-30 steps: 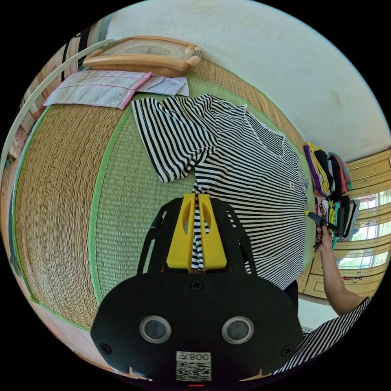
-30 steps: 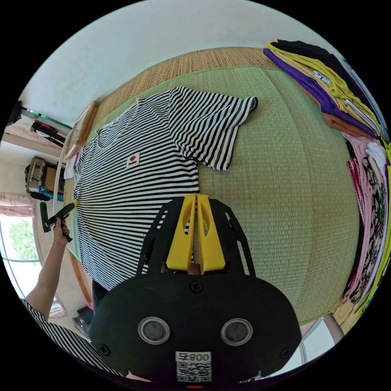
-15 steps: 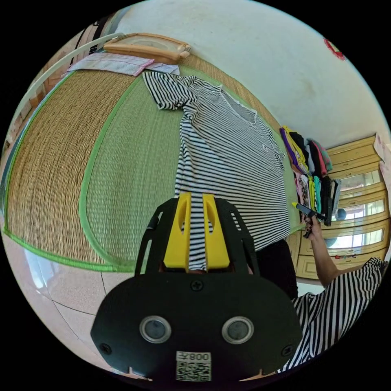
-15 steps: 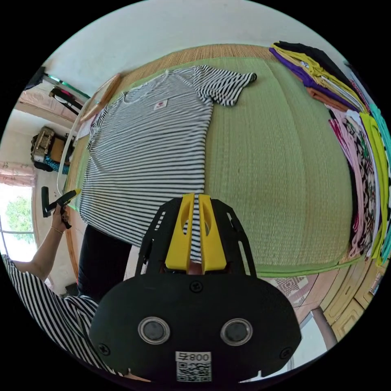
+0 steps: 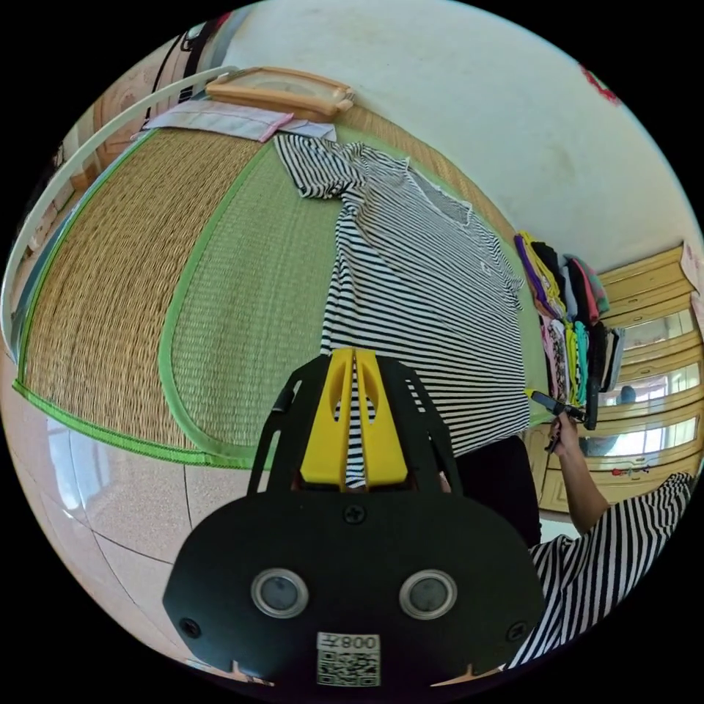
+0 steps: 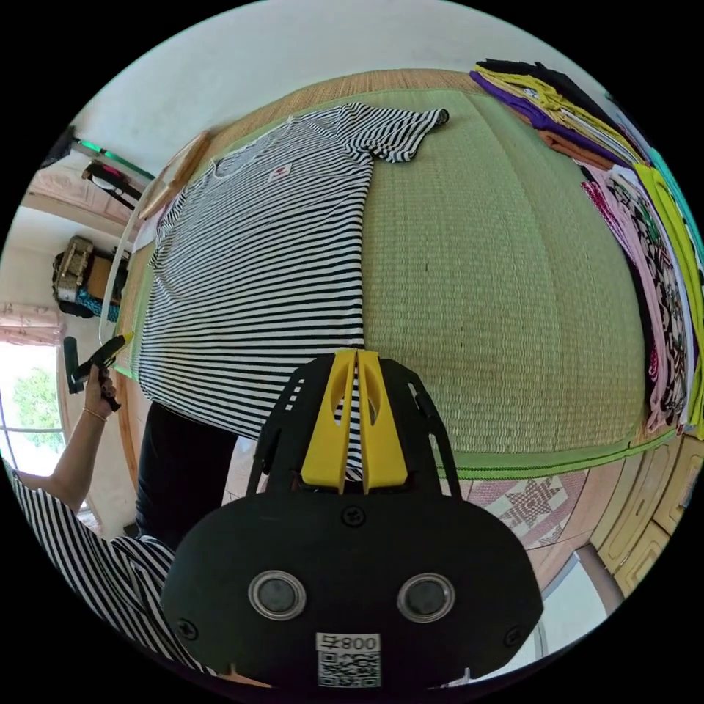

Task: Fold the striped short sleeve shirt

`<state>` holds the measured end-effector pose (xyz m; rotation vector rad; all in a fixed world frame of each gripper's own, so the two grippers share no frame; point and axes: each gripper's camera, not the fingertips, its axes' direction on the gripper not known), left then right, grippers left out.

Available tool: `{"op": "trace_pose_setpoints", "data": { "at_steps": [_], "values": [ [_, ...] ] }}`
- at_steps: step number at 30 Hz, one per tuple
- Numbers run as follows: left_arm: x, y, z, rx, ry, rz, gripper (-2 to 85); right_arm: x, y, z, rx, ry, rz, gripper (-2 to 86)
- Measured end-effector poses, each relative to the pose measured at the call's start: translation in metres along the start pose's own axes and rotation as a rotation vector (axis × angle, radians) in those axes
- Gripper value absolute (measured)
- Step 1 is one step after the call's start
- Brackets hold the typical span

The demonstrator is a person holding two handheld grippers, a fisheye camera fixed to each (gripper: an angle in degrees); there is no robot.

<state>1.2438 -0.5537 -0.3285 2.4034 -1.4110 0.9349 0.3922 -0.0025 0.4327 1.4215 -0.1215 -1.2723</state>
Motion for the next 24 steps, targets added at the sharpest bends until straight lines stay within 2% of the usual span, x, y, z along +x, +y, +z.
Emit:
{"op": "trace_pose_setpoints", "data": {
  "at_steps": [3,6,9,13,15,16,19,24],
  "values": [
    [0.051,-0.03,-0.008,0.023,0.088,0.096,0.2,0.016,-0.001,-0.01,0.083,-0.048,0.057,0.1],
    [0.122,-0.071,0.0,-0.027,0.086,0.255,0.2,0.026,-0.015,-0.018,0.163,-0.073,0.071,0.2],
    [0.203,-0.106,0.021,-0.105,0.038,0.443,0.2,0.031,-0.041,-0.021,0.225,-0.065,0.072,0.7],
    [0.295,-0.127,0.052,-0.206,-0.123,0.634,0.1,0.032,-0.08,-0.019,0.301,-0.027,0.069,2.7],
    [0.321,-0.129,0.065,-0.266,-0.174,0.657,0.2,0.032,-0.094,-0.014,0.312,-0.02,0.072,3.9],
    [0.334,-0.13,0.056,-0.188,-0.174,0.656,0.2,0.032,-0.102,-0.011,0.32,-0.024,0.064,4.5],
    [0.363,-0.133,0.043,-0.124,-0.182,0.634,0.2,0.029,-0.113,-0.006,0.354,0.0,0.046,5.5],
    [0.42,-0.157,0.023,-0.143,-0.205,0.632,0.1,0.027,-0.125,0.01,0.363,0.03,0.035,6.8]
  ]
}}
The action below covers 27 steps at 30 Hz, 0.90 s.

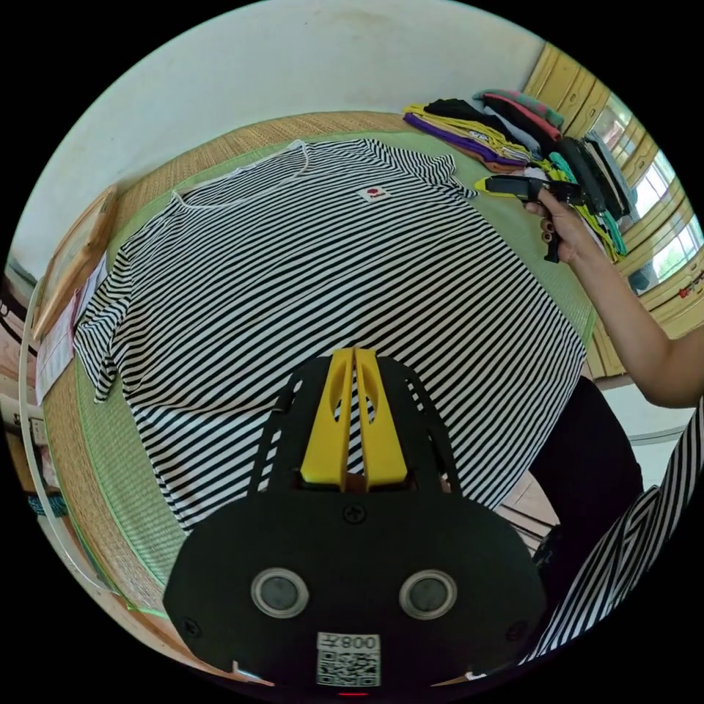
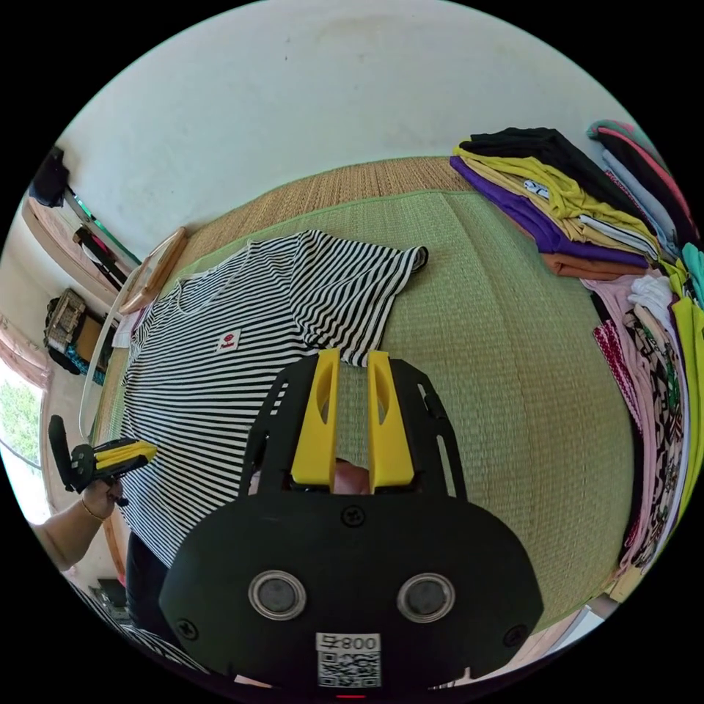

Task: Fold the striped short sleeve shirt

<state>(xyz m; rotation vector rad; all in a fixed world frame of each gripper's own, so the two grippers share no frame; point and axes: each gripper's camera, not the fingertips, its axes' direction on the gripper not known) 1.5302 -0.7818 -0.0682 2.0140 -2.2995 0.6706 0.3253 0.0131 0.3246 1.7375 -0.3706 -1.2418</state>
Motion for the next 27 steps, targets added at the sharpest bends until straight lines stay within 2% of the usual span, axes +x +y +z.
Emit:
{"op": "trace_pose_setpoints", "data": {
  "at_steps": [5,10,16,22,27],
  "values": [
    [0.035,-0.079,-0.046,0.102,0.093,0.085,0.2,-0.004,0.003,0.022,-0.018,0.051,0.002,6.6],
    [0.091,-0.219,-0.069,0.2,0.233,0.251,0.4,-0.007,0.009,0.028,0.01,0.08,0.007,6.1],
    [0.162,-0.385,-0.068,0.166,0.288,0.382,1.8,-0.002,0.013,0.033,0.013,0.047,0.008,5.9],
    [0.21,-0.495,-0.061,0.042,0.187,0.43,4.9,0.001,0.016,0.039,0.023,0.045,0.004,5.5],
    [0.244,-0.546,-0.063,-0.006,0.077,0.5,5.9,0.005,0.017,0.044,0.029,0.043,0.004,5.3]
  ]
}}
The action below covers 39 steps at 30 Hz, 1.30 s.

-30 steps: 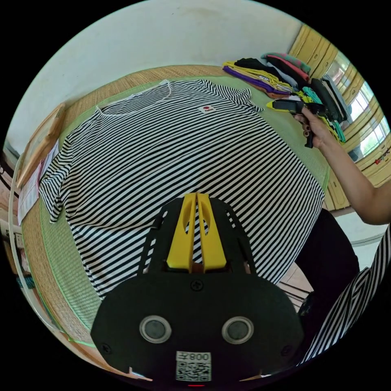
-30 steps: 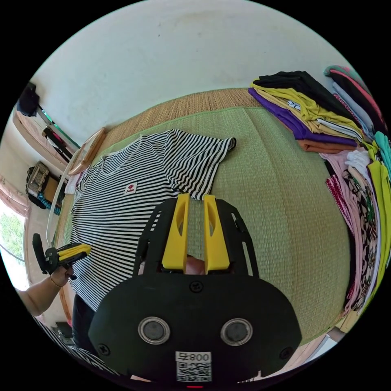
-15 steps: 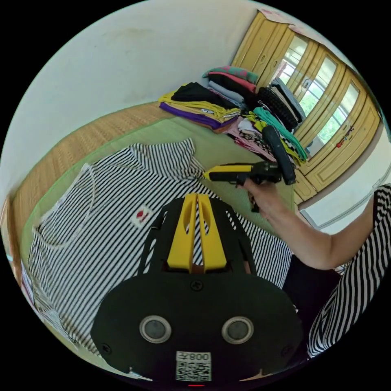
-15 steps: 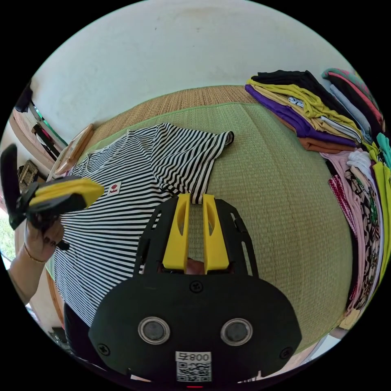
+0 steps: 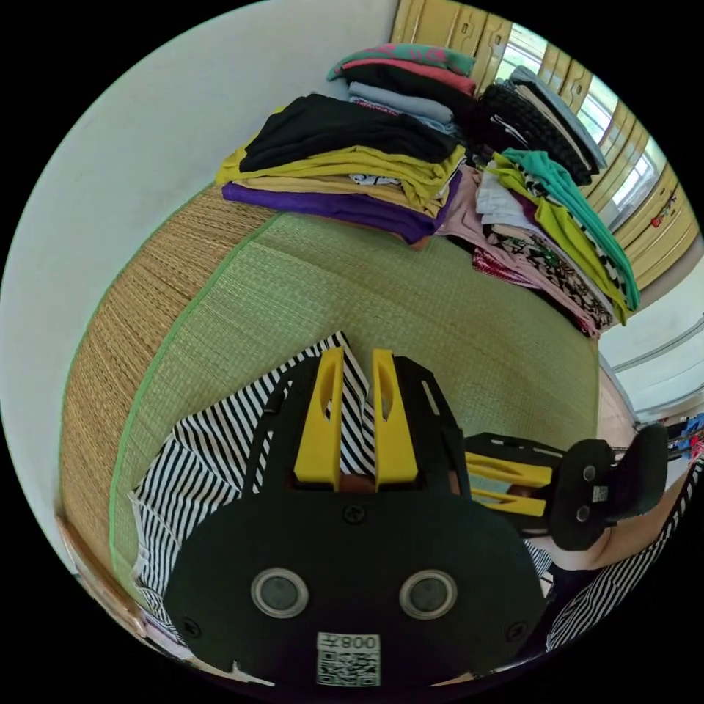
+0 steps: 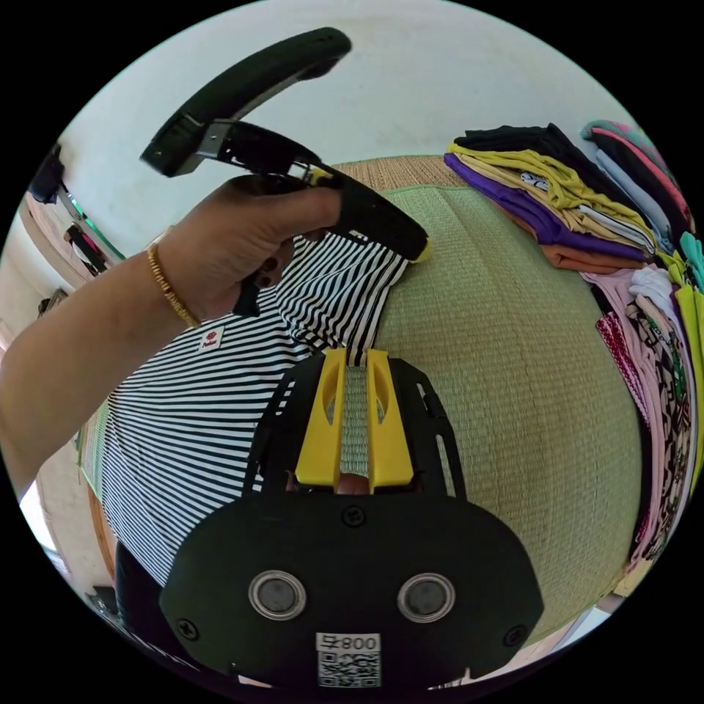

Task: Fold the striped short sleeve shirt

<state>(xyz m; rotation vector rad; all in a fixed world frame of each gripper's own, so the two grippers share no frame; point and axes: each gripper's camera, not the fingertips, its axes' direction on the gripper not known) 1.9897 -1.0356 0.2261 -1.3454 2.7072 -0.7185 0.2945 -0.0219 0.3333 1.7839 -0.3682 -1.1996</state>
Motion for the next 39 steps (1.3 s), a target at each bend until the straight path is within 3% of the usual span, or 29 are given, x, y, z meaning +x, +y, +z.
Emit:
{"op": "trace_pose_setpoints", "data": {
  "at_steps": [3,9,17,32,39],
  "values": [
    [0.002,-0.027,0.005,-0.071,-0.077,0.024,5.3,0.008,0.0,0.003,0.002,-0.032,0.013,5.1],
    [-0.008,-0.045,-0.015,-0.039,-0.116,0.032,1.2,0.024,-0.001,0.011,0.002,-0.09,0.034,4.0],
    [-0.061,-0.033,-0.061,0.11,-0.038,-0.103,0.3,0.04,-0.003,0.021,0.003,-0.139,0.043,2.9],
    [-0.176,0.067,-0.134,0.362,0.134,-0.35,0.1,0.045,-0.011,0.01,0.198,-0.275,-0.047,2.0],
    [-0.226,0.144,-0.15,0.401,0.096,-0.483,0.1,0.033,-0.025,0.034,0.142,-0.406,-0.13,2.0]
  ]
}}
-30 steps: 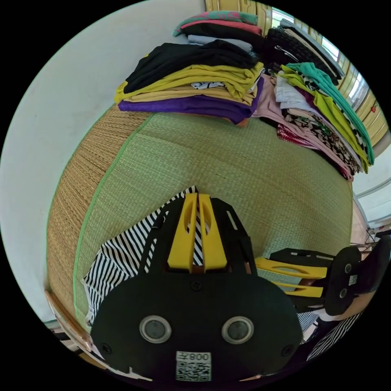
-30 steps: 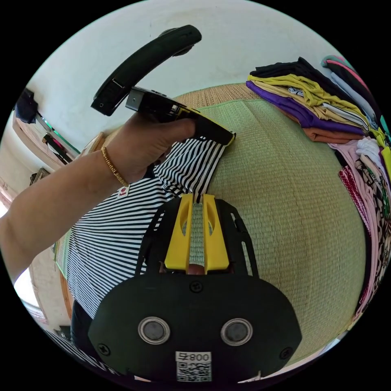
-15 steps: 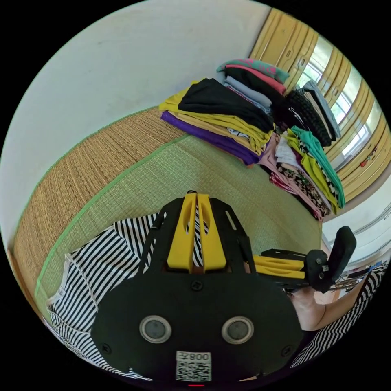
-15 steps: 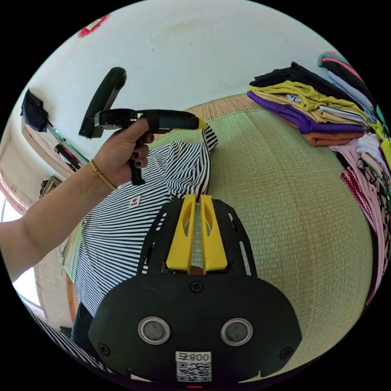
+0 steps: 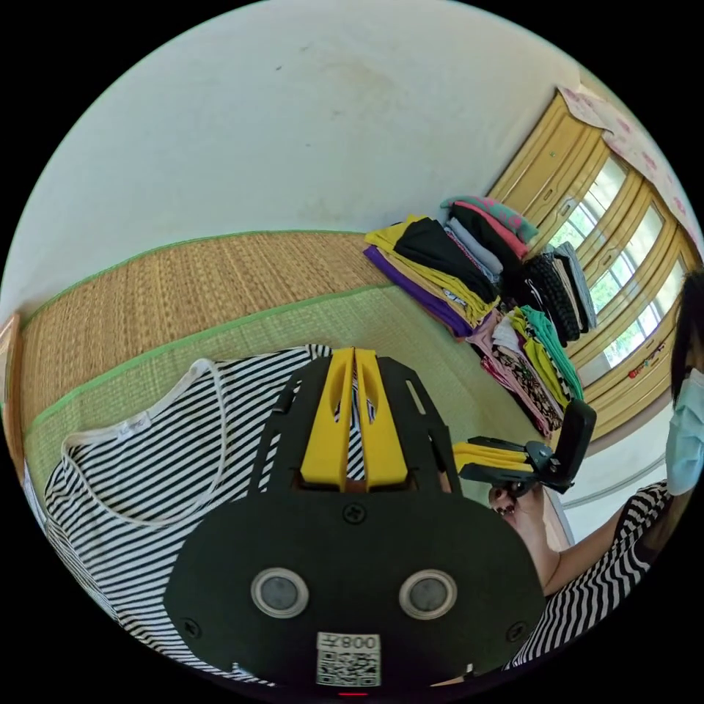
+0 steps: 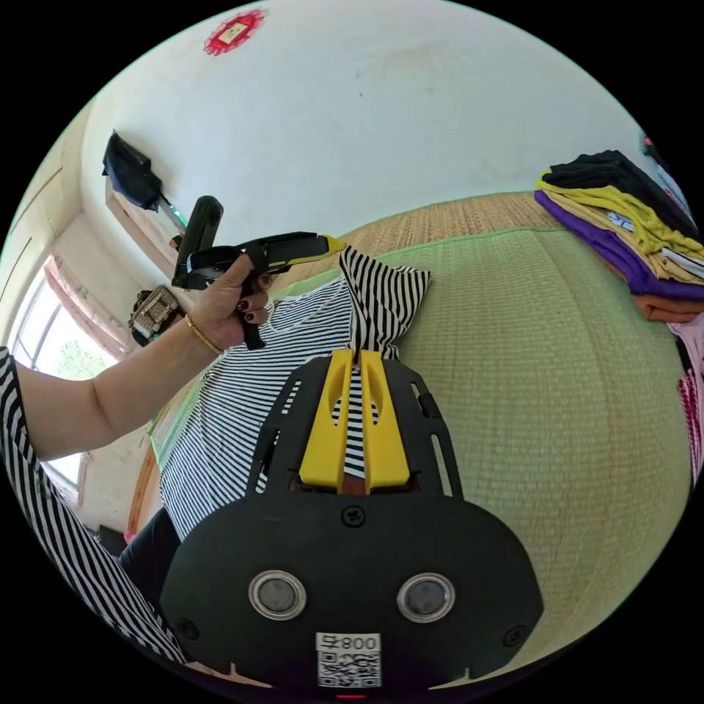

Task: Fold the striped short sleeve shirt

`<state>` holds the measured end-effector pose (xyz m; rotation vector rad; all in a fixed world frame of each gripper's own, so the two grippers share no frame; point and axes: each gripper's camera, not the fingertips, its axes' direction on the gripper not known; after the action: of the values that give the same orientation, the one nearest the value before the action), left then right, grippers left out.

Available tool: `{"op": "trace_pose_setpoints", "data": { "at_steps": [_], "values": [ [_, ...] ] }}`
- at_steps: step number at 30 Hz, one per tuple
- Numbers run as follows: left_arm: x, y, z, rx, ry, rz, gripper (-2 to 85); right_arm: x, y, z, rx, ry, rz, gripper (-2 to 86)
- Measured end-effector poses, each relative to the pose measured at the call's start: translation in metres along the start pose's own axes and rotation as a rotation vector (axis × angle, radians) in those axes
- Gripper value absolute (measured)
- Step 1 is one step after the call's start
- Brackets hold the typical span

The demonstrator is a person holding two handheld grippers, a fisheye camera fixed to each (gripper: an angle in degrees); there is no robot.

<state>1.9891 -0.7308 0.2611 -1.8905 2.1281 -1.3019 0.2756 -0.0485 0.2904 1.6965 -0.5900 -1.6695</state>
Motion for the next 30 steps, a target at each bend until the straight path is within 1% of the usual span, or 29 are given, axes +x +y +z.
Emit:
{"op": "trace_pose_setpoints", "data": {
  "at_steps": [5,9,16,24,27,30],
  "values": [
    [-0.04,0.023,-0.007,-0.011,-0.023,-0.062,0.1,-0.008,-0.012,0.03,-0.102,-0.011,-0.078,2.0],
    [-0.069,0.039,-0.009,-0.023,-0.052,-0.1,0.1,-0.007,-0.019,0.045,-0.142,-0.018,-0.098,2.1],
    [-0.111,0.055,0.01,-0.12,-0.039,-0.178,0.1,0.0,-0.032,0.074,-0.233,-0.028,-0.106,2.4],
    [-0.13,0.063,0.016,-0.113,-0.09,-0.203,0.1,0.008,-0.044,0.096,-0.295,-0.062,-0.117,3.3],
    [-0.135,0.064,0.016,-0.092,-0.076,-0.216,0.1,0.01,-0.049,0.103,-0.314,-0.099,-0.124,4.0],
    [-0.128,0.06,0.022,-0.094,-0.063,-0.175,0.1,0.01,-0.052,0.108,-0.325,-0.123,-0.138,4.7]
  ]
}}
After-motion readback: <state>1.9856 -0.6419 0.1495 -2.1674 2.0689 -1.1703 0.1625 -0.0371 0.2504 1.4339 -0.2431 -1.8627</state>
